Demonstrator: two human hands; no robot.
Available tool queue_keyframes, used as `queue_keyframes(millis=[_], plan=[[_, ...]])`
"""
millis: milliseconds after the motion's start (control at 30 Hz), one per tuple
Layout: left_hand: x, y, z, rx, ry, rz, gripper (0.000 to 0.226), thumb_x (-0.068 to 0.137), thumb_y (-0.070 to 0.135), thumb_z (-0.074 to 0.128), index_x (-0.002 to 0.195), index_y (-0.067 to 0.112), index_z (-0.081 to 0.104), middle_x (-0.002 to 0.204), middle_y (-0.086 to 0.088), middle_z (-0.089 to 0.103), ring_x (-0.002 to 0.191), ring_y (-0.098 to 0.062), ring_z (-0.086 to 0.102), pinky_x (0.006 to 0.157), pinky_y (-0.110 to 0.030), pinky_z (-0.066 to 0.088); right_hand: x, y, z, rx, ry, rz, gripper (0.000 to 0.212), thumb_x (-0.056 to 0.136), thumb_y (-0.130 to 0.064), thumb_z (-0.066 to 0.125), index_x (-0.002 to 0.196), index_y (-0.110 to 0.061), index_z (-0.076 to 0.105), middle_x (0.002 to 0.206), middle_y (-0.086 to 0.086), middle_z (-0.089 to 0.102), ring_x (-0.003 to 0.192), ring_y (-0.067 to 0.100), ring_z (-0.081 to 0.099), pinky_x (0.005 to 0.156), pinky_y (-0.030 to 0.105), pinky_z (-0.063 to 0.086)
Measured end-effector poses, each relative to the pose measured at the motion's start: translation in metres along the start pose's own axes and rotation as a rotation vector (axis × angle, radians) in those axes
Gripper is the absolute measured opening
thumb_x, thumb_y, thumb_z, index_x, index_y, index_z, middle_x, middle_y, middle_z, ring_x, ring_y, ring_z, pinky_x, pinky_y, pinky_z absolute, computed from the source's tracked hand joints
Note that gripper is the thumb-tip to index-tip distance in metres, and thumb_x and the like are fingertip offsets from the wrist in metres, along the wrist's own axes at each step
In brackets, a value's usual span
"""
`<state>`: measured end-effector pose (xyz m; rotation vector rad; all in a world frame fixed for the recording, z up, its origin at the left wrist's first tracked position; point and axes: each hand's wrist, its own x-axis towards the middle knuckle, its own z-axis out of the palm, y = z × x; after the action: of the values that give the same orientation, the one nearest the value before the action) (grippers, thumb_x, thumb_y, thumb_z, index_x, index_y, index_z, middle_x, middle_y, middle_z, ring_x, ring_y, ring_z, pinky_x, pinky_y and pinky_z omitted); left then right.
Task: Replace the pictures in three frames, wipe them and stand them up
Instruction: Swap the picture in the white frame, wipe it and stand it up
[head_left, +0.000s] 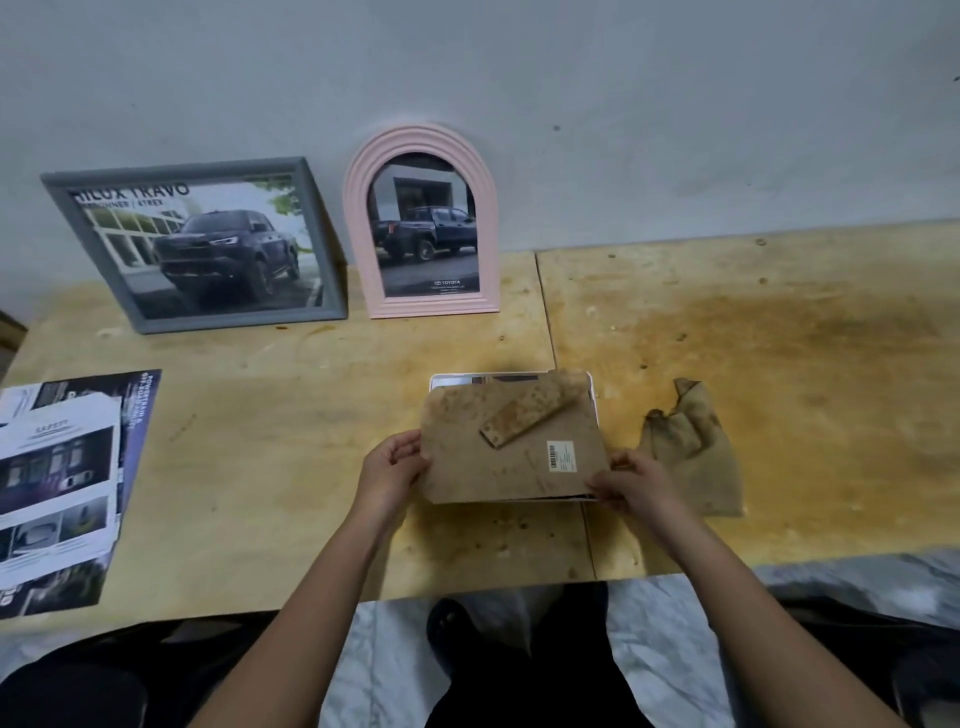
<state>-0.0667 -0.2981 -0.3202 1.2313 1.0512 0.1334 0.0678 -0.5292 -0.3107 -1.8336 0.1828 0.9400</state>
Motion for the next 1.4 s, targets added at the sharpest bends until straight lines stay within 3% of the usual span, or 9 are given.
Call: queue_keyframes(millis=[133, 300, 467, 567, 700, 833, 1067, 1233, 1400], plan=[[0.01, -0.003, 0.0, 0.095, -0.011, 0.05, 0.037, 0.085, -0.013, 0.048, 0.119, -0.002, 0.055, 0.112, -0.016, 0.061, 0.1, -0.023, 0.057, 0.077, -0.026, 0.051, -0.003, 0.008, 0.007, -0.065, 0.131, -0.077, 0.03, 0.08, -0.005, 0.068, 0.104, -0.011, 0.052, 0.082, 0.011, 0.06, 0.065, 0.018, 0.058, 0.055, 0.026, 0.046], [0.013, -0.002, 0.002, 0.253, -0.016, 0.156, 0.038, 0.082, -0.011, 0.051, 0.118, 0.002, 0.056, 0.117, -0.015, 0.06, 0.099, -0.018, 0.056, 0.071, -0.018, 0.046, -0.001, 0.01, 0.012, -0.173, 0.203, -0.174, 0.03, 0.08, -0.008, 0.068, 0.104, -0.013, 0.052, 0.081, 0.006, 0.057, 0.07, 0.018, 0.058, 0.059, 0.028, 0.047], [0.012, -0.009, -0.002, 0.597, 0.026, 0.28, 0.048, 0.085, 0.004, 0.06, 0.131, 0.003, 0.048, 0.13, -0.012, 0.049, 0.119, -0.023, 0.048, 0.096, -0.029, 0.041, 0.004, 0.017, 0.011, -0.54, 0.257, -0.269, 0.036, 0.079, -0.01, 0.068, 0.114, -0.012, 0.058, 0.107, 0.007, 0.051, 0.097, 0.021, 0.051, 0.079, 0.029, 0.043], [0.007, -0.014, -0.006, 0.836, -0.062, 0.391, 0.059, 0.087, 0.017, 0.061, 0.14, 0.004, 0.037, 0.144, -0.01, 0.037, 0.134, -0.025, 0.035, 0.105, -0.028, 0.03, 0.004, 0.016, 0.009, -0.789, 0.202, -0.412, 0.05, 0.08, -0.011, 0.065, 0.128, -0.014, 0.052, 0.124, 0.006, 0.046, 0.115, 0.023, 0.046, 0.09, 0.03, 0.044], [0.002, -0.016, 0.002, 1.098, -0.246, 0.465, 0.068, 0.093, 0.021, 0.054, 0.149, 0.01, 0.016, 0.158, -0.004, 0.007, 0.146, -0.019, 0.005, 0.115, -0.028, 0.015, 0.011, 0.002, 0.016, -1.046, 0.007, -0.462, 0.048, 0.083, -0.014, 0.059, 0.129, -0.016, 0.046, 0.135, 0.005, 0.038, 0.125, 0.025, 0.038, 0.09, 0.036, 0.048], [0.004, -0.01, 0.012, 1.254, -0.266, 0.454, 0.065, 0.093, 0.016, 0.053, 0.149, 0.012, 0.02, 0.159, -0.003, -0.001, 0.142, -0.023, 0.023, 0.105, -0.029, 0.034, 0.015, -0.006, 0.023, -1.087, -0.021, -0.431, 0.049, 0.082, -0.01, 0.06, 0.129, -0.015, 0.047, 0.134, 0.007, 0.034, 0.12, 0.025, 0.042, 0.085, 0.035, 0.05], [0.006, 0.003, 0.033, 1.351, -0.177, 0.379, 0.057, 0.091, 0.004, 0.052, 0.144, 0.008, 0.032, 0.158, -0.01, 0.009, 0.142, -0.025, 0.023, 0.106, -0.031, 0.032, 0.019, -0.017, 0.03, -1.168, 0.001, -0.377, 0.048, 0.08, -0.01, 0.066, 0.125, -0.014, 0.051, 0.123, 0.009, 0.036, 0.114, 0.026, 0.039, 0.086, 0.036, 0.05], [0.012, 0.006, 0.03, 1.37, -0.187, 0.346, 0.058, 0.083, 0.01, 0.065, 0.137, 0.013, 0.045, 0.157, -0.008, 0.018, 0.136, -0.026, 0.034, 0.102, -0.032, 0.036, 0.018, -0.025, 0.035, -1.232, 0.01, -0.343, 0.043, 0.082, -0.009, 0.065, 0.122, -0.015, 0.051, 0.125, 0.01, 0.035, 0.114, 0.028, 0.037, 0.079, 0.033, 0.048], [0.015, 0.01, 0.036, 1.374, -0.047, 0.342, 0.049, 0.082, 0.007, 0.064, 0.13, 0.007, 0.052, 0.135, -0.01, 0.052, 0.11, -0.027, 0.057, 0.082, -0.031, 0.046, 0.017, -0.03, 0.038, -1.267, 0.047, -0.332, 0.041, 0.081, -0.015, 0.067, 0.117, -0.018, 0.05, 0.123, 0.006, 0.036, 0.114, 0.024, 0.037, 0.077, 0.035, 0.051]])
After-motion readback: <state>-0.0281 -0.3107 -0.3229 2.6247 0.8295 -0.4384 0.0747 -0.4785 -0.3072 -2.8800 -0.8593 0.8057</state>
